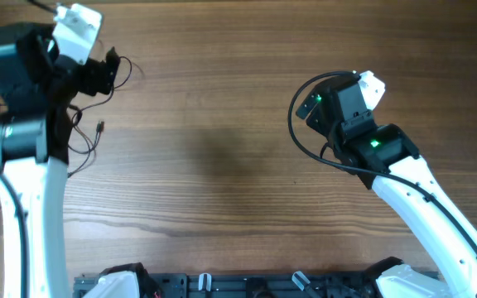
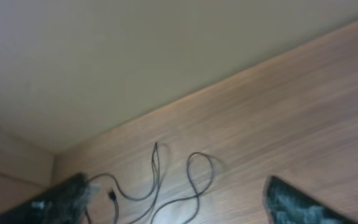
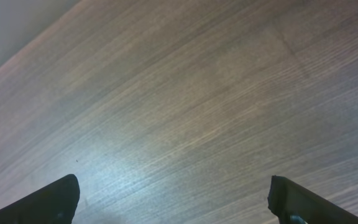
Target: Untangle cables
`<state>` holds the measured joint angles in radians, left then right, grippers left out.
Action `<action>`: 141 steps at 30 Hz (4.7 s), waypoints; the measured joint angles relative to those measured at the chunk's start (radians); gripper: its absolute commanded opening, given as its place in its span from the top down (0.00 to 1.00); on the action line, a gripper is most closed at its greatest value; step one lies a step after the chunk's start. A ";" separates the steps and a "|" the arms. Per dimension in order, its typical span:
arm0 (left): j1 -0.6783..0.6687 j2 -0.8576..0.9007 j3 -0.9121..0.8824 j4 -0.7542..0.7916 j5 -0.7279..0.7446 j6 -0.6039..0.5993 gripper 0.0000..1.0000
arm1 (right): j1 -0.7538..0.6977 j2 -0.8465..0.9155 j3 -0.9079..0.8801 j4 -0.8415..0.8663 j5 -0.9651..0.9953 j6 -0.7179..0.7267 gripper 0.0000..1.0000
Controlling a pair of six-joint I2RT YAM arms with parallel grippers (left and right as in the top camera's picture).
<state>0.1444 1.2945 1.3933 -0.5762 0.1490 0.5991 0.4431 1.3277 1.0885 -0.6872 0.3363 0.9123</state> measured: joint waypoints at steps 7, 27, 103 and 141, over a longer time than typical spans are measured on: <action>-0.002 -0.403 0.009 -0.441 0.270 -0.076 0.00 | 0.000 0.004 0.000 -0.010 0.000 0.000 0.00; -0.002 -1.086 0.003 -0.722 0.064 -0.628 0.00 | 0.000 0.004 0.000 -0.011 0.000 0.000 0.00; -0.002 -1.279 -1.382 0.510 -0.065 -0.478 0.00 | 0.000 0.004 -0.001 -0.011 0.000 0.000 0.00; -0.002 -1.279 -1.382 0.510 -0.066 -0.438 0.00 | -0.166 -0.230 -0.001 -0.011 -0.019 0.000 0.00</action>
<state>0.1421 0.0154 0.0109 -0.0658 0.0834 0.1608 0.2775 1.0973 1.0878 -0.6987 0.3172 0.9127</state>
